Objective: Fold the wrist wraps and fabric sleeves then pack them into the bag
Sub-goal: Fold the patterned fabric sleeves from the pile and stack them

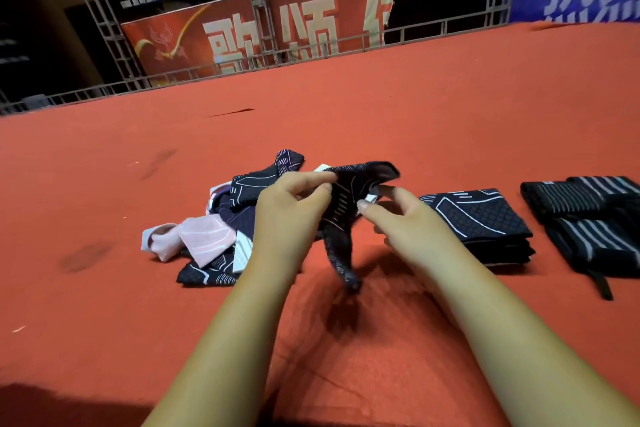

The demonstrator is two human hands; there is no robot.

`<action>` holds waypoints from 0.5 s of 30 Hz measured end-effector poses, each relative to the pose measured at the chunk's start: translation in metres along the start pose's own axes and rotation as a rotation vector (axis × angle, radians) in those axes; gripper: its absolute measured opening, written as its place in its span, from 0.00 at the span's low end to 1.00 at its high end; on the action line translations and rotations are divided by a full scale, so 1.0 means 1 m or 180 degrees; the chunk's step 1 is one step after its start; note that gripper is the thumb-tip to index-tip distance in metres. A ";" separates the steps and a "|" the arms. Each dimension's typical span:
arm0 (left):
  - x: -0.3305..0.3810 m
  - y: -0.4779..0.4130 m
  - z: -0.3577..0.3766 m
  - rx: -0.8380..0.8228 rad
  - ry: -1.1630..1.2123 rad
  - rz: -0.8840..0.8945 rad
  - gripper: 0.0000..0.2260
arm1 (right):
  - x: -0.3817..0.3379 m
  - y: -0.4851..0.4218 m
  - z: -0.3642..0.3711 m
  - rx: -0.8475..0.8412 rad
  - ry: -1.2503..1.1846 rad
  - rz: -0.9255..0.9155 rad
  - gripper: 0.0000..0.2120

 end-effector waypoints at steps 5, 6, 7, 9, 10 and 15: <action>-0.032 0.019 0.020 -0.0467 0.1659 -0.1179 0.16 | 0.010 -0.003 0.000 -0.0030 -0.0551 0.0037 0.26; -0.039 0.021 0.023 -0.0537 0.1809 -0.1318 0.18 | 0.011 -0.003 0.002 -0.0076 -0.0626 0.0049 0.25; -0.045 0.024 0.026 -0.0567 0.1825 -0.1375 0.20 | 0.013 -0.003 0.003 -0.0126 -0.0698 0.0056 0.25; -0.055 0.026 0.027 -0.0584 0.1629 -0.1293 0.22 | 0.016 -0.005 0.005 -0.0194 -0.0747 0.0017 0.27; -0.059 0.026 0.027 -0.0598 0.1515 -0.1219 0.23 | 0.015 -0.004 0.004 -0.0182 -0.0716 -0.0033 0.27; -0.059 0.026 0.024 -0.0975 0.0588 -0.0588 0.25 | 0.009 -0.005 0.001 -0.0072 -0.0361 -0.0413 0.19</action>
Point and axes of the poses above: each hand's wrist, its own y-axis away from the middle knuckle, its own z-axis out of the palm, x = y × z, the point moved 7 cm from there along -y, towards the middle knuckle, and after that the axes turned 8 degrees about -y, right-handed, at the moved point
